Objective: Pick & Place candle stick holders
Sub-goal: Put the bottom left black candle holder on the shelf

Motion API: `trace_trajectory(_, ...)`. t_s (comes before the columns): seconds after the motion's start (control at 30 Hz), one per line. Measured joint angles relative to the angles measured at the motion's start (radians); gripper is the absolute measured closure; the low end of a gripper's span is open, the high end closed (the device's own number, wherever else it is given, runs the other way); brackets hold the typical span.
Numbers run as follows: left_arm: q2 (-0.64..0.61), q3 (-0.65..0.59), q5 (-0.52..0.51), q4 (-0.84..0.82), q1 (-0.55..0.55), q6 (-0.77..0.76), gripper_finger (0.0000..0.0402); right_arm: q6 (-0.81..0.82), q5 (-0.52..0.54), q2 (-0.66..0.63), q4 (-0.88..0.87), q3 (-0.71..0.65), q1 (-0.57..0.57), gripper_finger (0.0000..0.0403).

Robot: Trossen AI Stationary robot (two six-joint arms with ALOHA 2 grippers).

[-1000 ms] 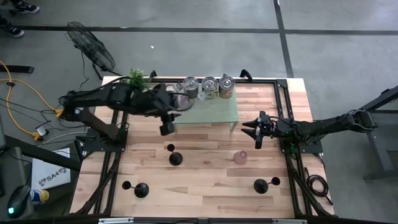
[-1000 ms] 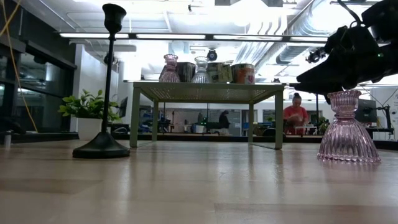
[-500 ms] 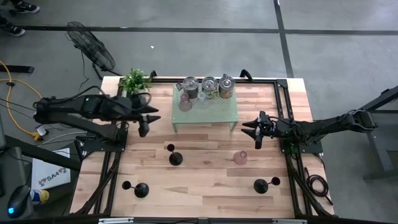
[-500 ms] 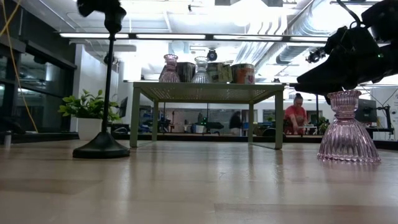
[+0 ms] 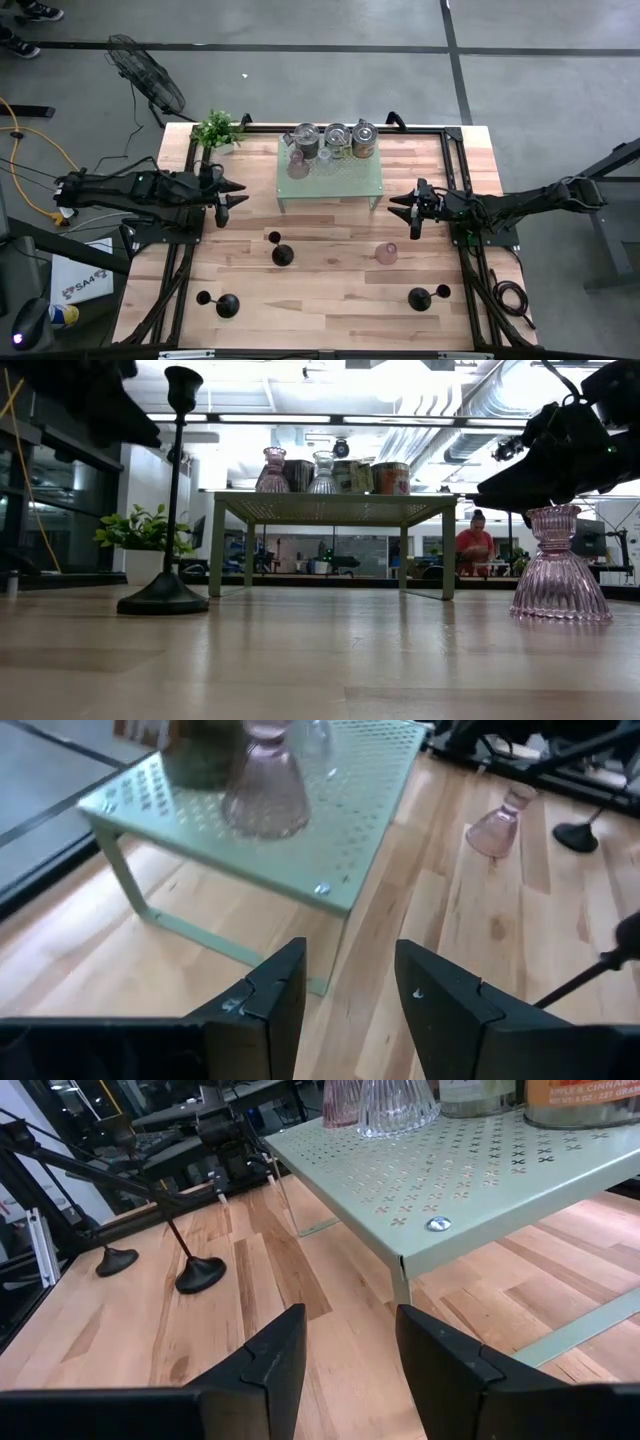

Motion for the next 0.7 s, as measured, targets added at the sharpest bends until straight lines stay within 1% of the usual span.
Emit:
trace_trajectory(0.13, -0.072, -0.067, 0.023, 0.020, 0.000, -0.084, 0.0252, 0.000, 0.000, 0.000, 0.000, 0.000, 0.000, 0.0255)
trace_trajectory(0.27, -0.100, -0.078, 0.033, 0.026, 0.000, -0.185, 0.0252, 0.000, 0.000, 0.000, 0.000, 0.000, 0.000, 0.0255)
trace_trajectory(0.37, -0.101, -0.036, 0.035, 0.024, 0.000, -0.233, 0.0252, 0.000, 0.000, 0.000, 0.000, 0.000, 0.000, 0.0255)
trace_trajectory(0.5, -0.082, 0.070, 0.052, 0.027, 0.000, -0.246, 0.0252, 0.000, 0.000, 0.000, 0.000, 0.000, 0.000, 0.0255)
trace_trajectory(0.57, -0.068, 0.129, 0.107, 0.022, 0.001, -0.223, 0.0252, 0.000, 0.000, 0.000, 0.000, 0.000, 0.000, 0.0255)
trace_trajectory(0.7, -0.041, 0.224, 0.301, -0.051, 0.001, -0.167, 0.0254, 0.000, 0.000, 0.000, 0.000, 0.000, 0.000, 0.0255)
